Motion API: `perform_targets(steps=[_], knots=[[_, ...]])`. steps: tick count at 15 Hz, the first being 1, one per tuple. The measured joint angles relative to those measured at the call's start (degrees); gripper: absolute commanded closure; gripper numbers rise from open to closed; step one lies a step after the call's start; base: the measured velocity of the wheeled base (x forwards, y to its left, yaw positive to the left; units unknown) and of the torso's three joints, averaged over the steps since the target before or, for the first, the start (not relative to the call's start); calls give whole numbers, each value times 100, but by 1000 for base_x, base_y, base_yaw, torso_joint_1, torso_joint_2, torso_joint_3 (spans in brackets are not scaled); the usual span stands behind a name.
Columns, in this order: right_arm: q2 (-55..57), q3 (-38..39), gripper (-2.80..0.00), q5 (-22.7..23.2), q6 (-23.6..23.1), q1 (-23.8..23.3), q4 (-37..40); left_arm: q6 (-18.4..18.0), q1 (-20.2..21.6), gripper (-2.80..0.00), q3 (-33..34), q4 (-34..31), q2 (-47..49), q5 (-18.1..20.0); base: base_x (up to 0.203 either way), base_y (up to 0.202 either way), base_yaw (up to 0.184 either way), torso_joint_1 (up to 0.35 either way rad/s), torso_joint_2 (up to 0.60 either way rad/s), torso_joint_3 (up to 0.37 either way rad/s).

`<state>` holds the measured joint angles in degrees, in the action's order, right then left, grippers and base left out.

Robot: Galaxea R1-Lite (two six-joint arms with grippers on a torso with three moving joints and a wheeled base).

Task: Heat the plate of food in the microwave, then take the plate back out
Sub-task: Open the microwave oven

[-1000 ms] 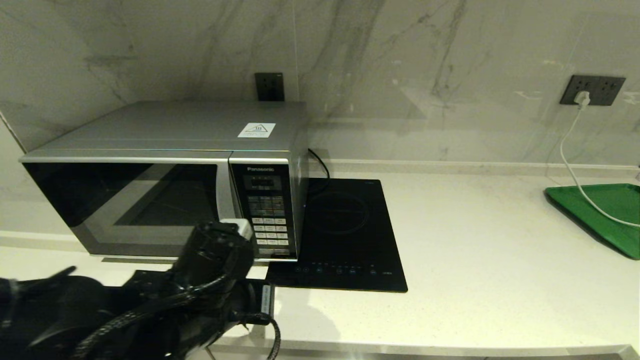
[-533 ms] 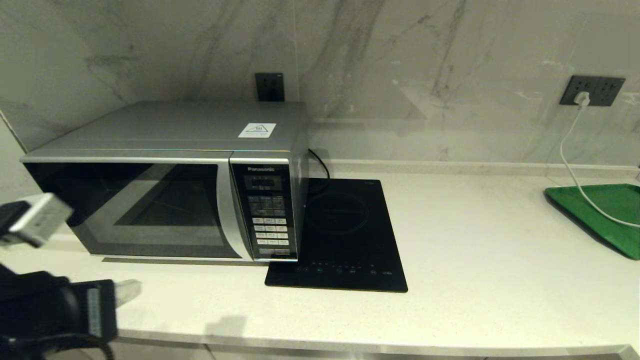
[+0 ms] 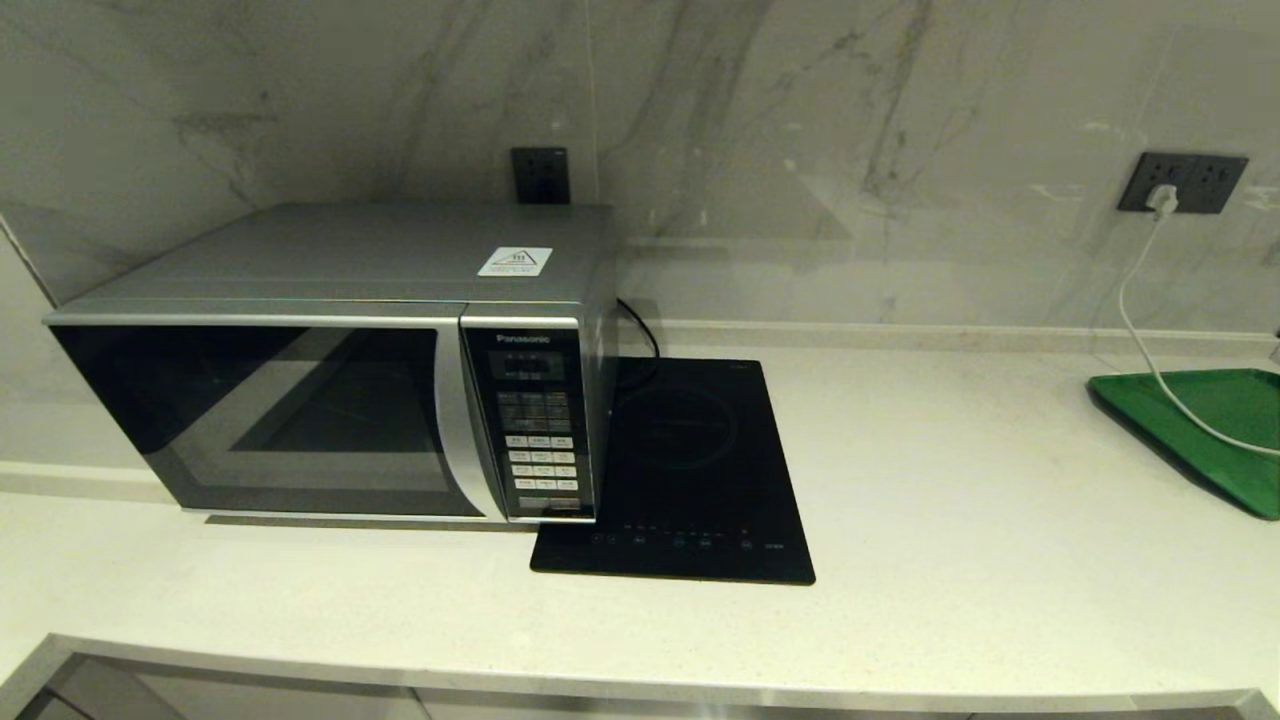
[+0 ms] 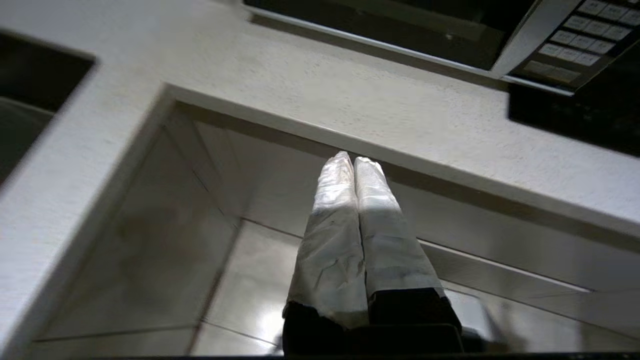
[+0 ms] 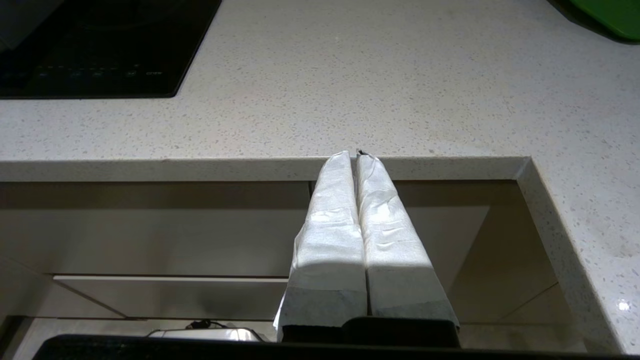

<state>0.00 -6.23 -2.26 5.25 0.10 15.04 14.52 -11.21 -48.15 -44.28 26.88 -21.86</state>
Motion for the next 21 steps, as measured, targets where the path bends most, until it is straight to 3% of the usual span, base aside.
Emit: perform_targets(steps=[1,3,6,8,11,14,16,21], knots=[[0,0,0,0,0,0,0,-484,324,0,-12,-77,-314,150,0,0,0,0,0,0],[0,0,0,-2,1,0,1,-1327,1042,0,-30,-180,-842,818,0,0,0,0,0,0],[0,0,0,-2,6,-4,0,-1793,1217,0,332,-207,-1591,1321,0,0,0,0,0,0],[0,0,0,2,8,-5,0,-2107,1174,0,1049,31,-2140,1587,0,0,0,0,0,0],[0,0,0,0,6,0,0,-2212,1136,0,2496,1169,-2528,1975,0,0,0,0,0,0],[0,0,0,-2,6,-2,0,-2212,1123,0,4136,3126,-2650,2211,0,0,0,0,0,0],[0,0,0,-2,6,-2,0,-2131,1121,0,4581,4283,-2677,2371,0,0,0,0,0,0],[0,0,0,0,9,-2,-1,-2047,1116,0,4600,4176,-2683,2422,0,0,0,0,0,0]])
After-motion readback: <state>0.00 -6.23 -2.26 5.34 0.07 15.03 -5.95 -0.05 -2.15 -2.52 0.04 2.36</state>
